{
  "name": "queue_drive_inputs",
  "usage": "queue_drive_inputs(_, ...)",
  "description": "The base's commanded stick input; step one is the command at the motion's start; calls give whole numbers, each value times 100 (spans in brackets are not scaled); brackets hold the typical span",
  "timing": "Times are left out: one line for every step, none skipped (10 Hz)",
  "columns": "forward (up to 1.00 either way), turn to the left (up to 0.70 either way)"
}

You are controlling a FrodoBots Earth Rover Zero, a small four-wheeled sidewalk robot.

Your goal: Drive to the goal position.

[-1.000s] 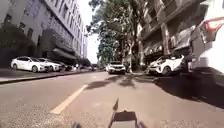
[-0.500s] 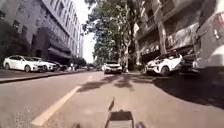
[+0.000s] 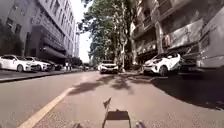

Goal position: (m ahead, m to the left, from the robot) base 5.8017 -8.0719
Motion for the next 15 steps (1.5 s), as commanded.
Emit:
queue_drive_inputs(70, 0)
queue_drive_inputs(70, 0)
queue_drive_inputs(70, 0)
queue_drive_inputs(70, 0)
queue_drive_inputs(70, 0)
queue_drive_inputs(70, 0)
queue_drive_inputs(70, 0)
queue_drive_inputs(70, 0)
queue_drive_inputs(70, 0)
queue_drive_inputs(70, 0)
queue_drive_inputs(70, 0)
queue_drive_inputs(70, 0)
queue_drive_inputs(70, 0)
queue_drive_inputs(70, -7)
queue_drive_inputs(70, -14)
